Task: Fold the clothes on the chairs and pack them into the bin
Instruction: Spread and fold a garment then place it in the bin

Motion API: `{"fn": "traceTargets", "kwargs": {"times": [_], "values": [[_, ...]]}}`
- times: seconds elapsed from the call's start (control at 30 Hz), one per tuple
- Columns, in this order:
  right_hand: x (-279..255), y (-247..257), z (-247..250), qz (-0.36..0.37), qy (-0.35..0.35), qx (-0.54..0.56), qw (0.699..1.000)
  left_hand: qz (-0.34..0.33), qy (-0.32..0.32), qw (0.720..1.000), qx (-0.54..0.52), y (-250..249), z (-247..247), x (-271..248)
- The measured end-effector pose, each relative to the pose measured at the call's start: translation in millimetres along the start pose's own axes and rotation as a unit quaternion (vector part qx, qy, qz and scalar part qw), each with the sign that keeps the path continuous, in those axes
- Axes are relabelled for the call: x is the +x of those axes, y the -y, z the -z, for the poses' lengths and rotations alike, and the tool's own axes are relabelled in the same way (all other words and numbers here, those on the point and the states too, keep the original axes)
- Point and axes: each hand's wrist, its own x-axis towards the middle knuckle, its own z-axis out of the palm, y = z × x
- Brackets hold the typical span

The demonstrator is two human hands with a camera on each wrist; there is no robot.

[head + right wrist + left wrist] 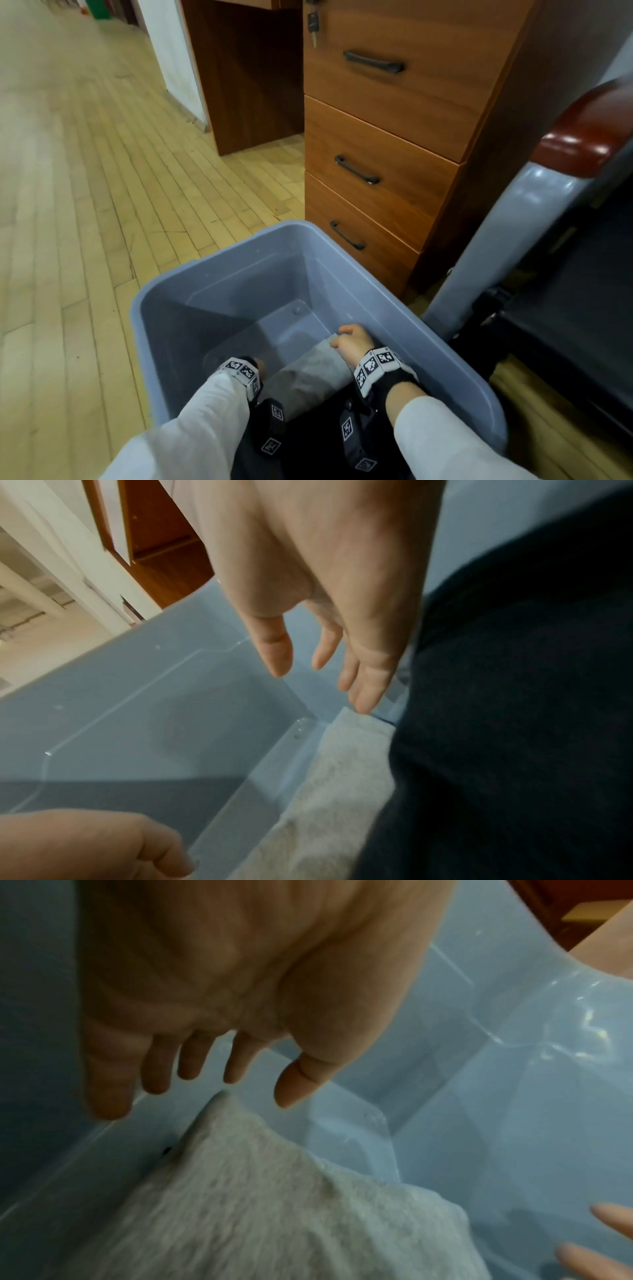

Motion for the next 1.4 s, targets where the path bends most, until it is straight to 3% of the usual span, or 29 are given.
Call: {"fn": "traceTargets", "kwargs": {"times": [0.13,0.27,0.33,0.4,0.47,0.6,0.67,0.77,0.83,1.0,1.27,1.4], "values": [[-34.4,37.0,29.4,0.027,0.020,0.079,0.996,-0.012,-0.054,0.998,-0.041,-8.7,45.2,-27.3],[-91.2,80.8,68.5,0.068,0.033,0.130,0.989,0.008,-0.103,0.957,-0.271,-33.0,107.4,-98.2],[-131.4,98.2,96.3,0.099,0.027,0.150,0.983,-0.012,-0.122,0.909,-0.397,-57.3,133.3,-138.9],[-167.1,109.2,127.5,0.142,0.019,0.170,0.975,-0.024,-0.127,0.841,-0.525,-88.8,155.5,-171.7],[-202.0,114.0,163.3,0.177,0.012,0.181,0.967,-0.040,-0.148,0.792,-0.591,-125.4,174.7,-207.8],[-268.4,89.4,246.7,0.220,-0.052,0.219,0.949,-0.135,-0.181,0.741,-0.632,-214.7,200.8,-271.3],[-296.9,60.1,292.1,0.228,-0.097,0.233,0.940,-0.188,-0.161,0.737,-0.629,-267.5,204.9,-300.8],[-334.0,3.7,360.0,0.216,-0.188,0.267,0.920,-0.248,-0.121,0.764,-0.584,-353.6,197.8,-345.1],[-350.9,-33.4,397.6,0.193,-0.252,0.290,0.903,-0.276,-0.094,0.767,-0.572,-402.3,191.3,-368.3],[-370.9,-110.5,458.8,0.134,-0.346,0.355,0.858,-0.322,-0.039,0.774,-0.543,-489.7,172.4,-408.3],[-377.1,-203.9,498.4,0.073,-0.437,0.420,0.792,-0.338,-0.002,0.788,-0.514,-567.3,124.4,-397.9],[-372.6,-241.3,509.8,0.072,-0.544,0.331,0.767,-0.320,0.020,0.762,-0.562,-583.5,105.7,-383.4]]}}
